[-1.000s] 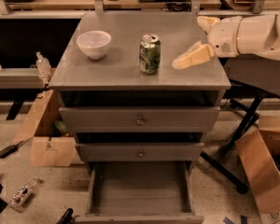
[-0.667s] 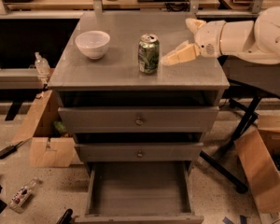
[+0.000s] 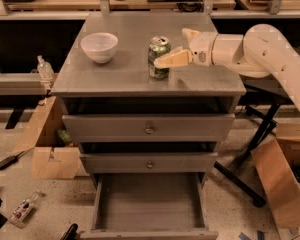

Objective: Place green can into bottom drawer

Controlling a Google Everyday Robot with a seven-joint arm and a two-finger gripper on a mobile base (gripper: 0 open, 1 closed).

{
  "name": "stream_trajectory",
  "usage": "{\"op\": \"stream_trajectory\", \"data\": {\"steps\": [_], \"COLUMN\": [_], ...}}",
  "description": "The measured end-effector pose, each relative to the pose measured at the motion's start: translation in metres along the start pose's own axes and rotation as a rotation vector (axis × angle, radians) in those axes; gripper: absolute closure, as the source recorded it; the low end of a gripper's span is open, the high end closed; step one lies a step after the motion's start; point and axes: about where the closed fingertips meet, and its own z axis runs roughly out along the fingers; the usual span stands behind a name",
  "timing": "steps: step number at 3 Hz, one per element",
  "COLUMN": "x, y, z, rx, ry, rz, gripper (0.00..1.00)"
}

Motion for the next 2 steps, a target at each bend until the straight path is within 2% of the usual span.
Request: {"op": "stream_trajectory", "data": {"steps": [1,2], "x": [0.005,-0.002], "y": [0.007,0.022], "z": [0.024,0.037], "rx": [-0.016,-0.034], "ry": [-0.033,-0.053], "rz": [0.053,0.062], "gripper": [0.14,0.37]}}
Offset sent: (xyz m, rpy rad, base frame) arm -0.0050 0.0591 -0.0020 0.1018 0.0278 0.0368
